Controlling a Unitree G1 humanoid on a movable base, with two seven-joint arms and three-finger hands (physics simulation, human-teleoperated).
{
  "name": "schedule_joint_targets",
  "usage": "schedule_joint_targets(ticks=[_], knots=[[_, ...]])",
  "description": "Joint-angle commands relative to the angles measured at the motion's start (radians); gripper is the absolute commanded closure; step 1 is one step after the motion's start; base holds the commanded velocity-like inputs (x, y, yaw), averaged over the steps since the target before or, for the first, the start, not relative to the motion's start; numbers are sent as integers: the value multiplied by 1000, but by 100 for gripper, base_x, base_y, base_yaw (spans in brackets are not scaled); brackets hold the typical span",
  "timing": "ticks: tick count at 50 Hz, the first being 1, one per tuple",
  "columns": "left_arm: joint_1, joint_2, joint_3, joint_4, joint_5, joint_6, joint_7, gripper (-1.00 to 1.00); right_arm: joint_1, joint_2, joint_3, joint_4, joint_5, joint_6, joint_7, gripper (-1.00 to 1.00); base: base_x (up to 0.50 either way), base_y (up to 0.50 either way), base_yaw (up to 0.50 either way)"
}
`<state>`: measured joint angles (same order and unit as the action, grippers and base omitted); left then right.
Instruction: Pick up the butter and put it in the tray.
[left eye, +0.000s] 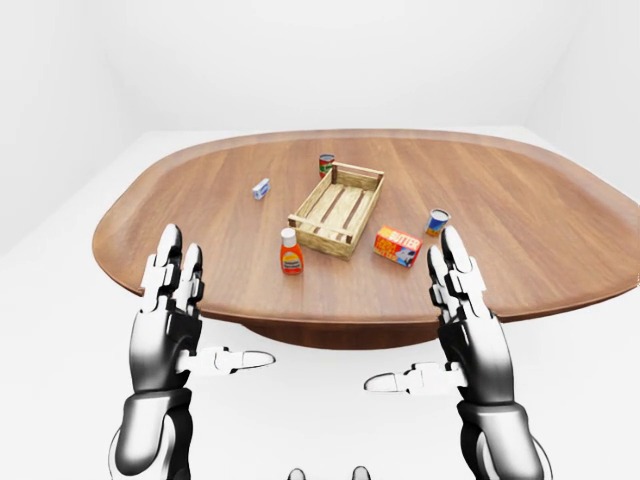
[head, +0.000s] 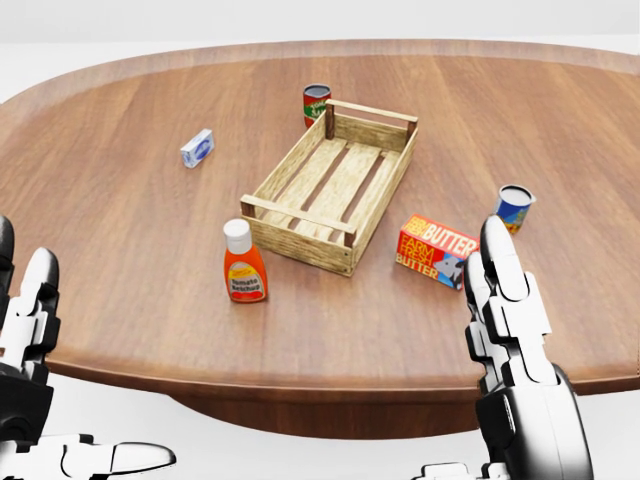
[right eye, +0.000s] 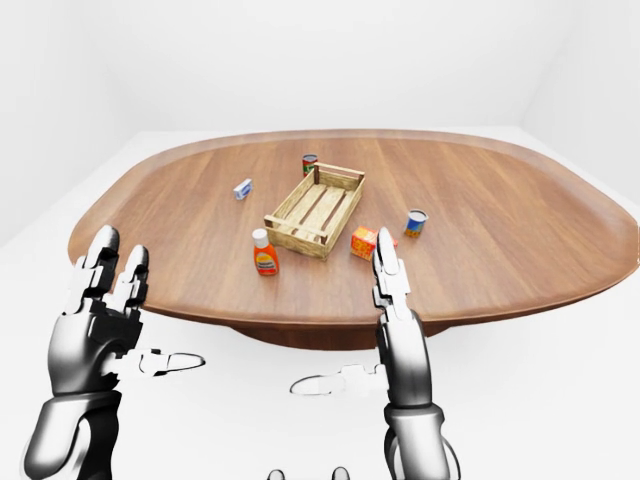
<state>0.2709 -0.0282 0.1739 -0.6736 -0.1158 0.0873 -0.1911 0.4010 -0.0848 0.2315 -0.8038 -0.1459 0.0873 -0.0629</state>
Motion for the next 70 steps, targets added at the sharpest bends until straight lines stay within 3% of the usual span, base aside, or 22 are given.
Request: schedule_joint_targets(ticks=[1, 70], knots=[[-3, -1, -4, 7, 3, 0, -2, -100, -1, -5, 0, -1, 7, 0, -1, -100, 50, 0, 0], [-8, -4, 19, -14, -7, 0, -9, -100, -3, -1, -1, 11, 27, 0, 7, -100, 47, -1, 0]])
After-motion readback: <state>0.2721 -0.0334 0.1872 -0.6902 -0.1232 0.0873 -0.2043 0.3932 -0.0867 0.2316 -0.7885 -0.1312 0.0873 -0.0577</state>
